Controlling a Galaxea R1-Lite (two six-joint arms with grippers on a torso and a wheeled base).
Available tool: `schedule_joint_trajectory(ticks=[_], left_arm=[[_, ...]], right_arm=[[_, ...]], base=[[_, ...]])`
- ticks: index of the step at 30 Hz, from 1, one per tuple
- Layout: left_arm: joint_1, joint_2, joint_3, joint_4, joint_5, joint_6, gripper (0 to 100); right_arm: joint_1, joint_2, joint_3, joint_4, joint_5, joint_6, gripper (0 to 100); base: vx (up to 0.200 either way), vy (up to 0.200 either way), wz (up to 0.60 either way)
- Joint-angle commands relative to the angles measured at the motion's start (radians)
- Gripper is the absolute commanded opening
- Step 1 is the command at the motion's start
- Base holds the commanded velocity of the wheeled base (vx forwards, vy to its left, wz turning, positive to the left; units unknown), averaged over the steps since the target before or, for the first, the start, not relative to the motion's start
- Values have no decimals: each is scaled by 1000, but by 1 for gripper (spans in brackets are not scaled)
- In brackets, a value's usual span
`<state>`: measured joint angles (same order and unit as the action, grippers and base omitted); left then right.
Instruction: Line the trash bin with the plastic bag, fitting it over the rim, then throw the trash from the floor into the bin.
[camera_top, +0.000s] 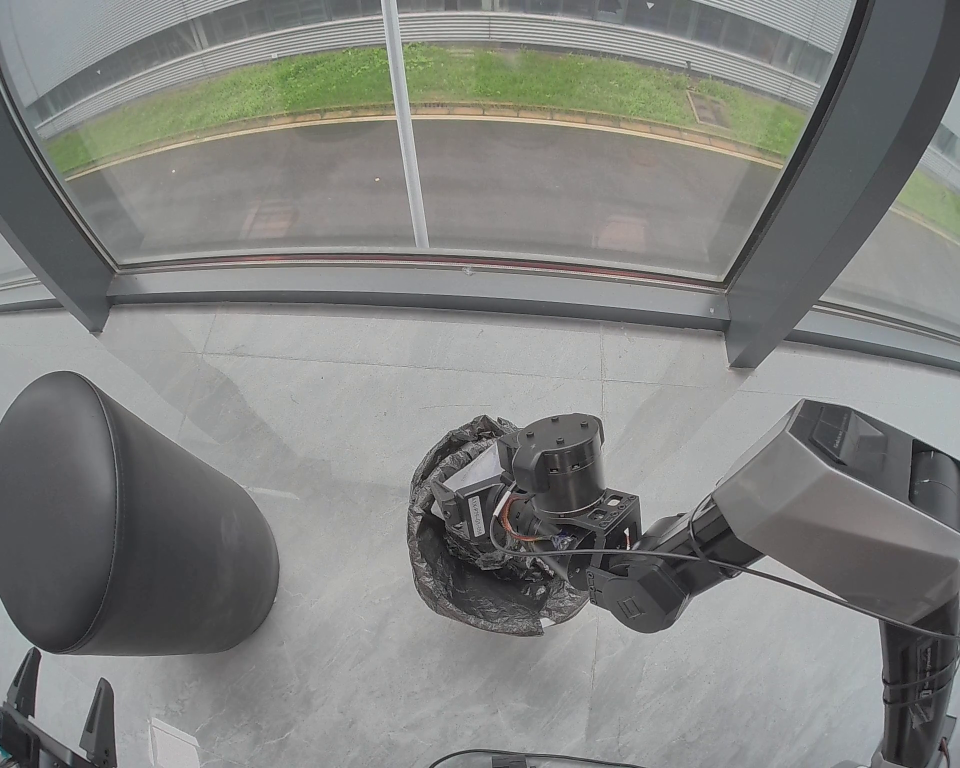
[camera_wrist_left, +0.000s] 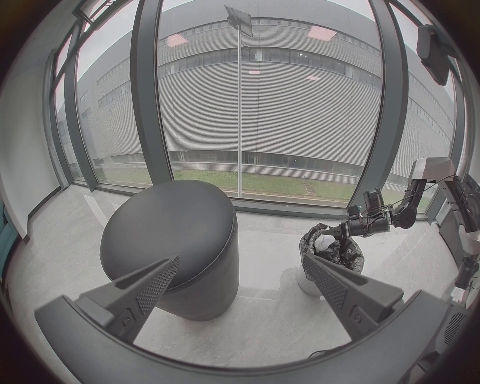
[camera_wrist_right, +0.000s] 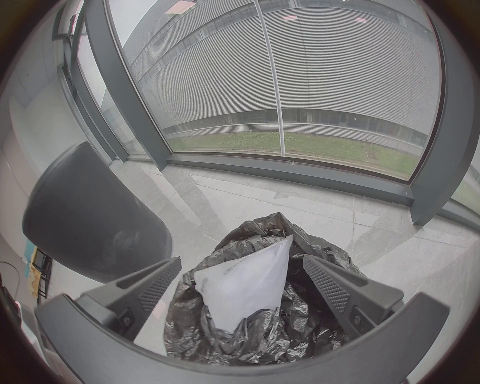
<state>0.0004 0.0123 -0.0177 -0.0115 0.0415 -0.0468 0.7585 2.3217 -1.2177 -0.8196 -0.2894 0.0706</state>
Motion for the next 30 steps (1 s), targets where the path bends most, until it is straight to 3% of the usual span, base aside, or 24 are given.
schedule_joint_trajectory(ticks=[1, 4, 7, 12, 30], left_arm=[[1, -11, 18, -13, 1, -2, 100], [0, -11, 18, -12, 0, -4, 100], [0, -11, 18, -12, 0, -5, 100], [0, -11, 18, -12, -2, -5, 100], [0, -11, 18, -13, -2, -7, 100]], right_arm=[[8, -58, 12, 10, 30, 38, 100], [8, -59, 10, 27, 72, 44, 100], [13, -48, 21, 25, 67, 35, 100], [41, -58, 43, 20, -2, 0, 100], [48, -84, 75, -24, -40, -2, 100]], base=[[0, 0, 0], [0, 0, 0], [0, 0, 0], [0, 0, 0], [0, 0, 0]])
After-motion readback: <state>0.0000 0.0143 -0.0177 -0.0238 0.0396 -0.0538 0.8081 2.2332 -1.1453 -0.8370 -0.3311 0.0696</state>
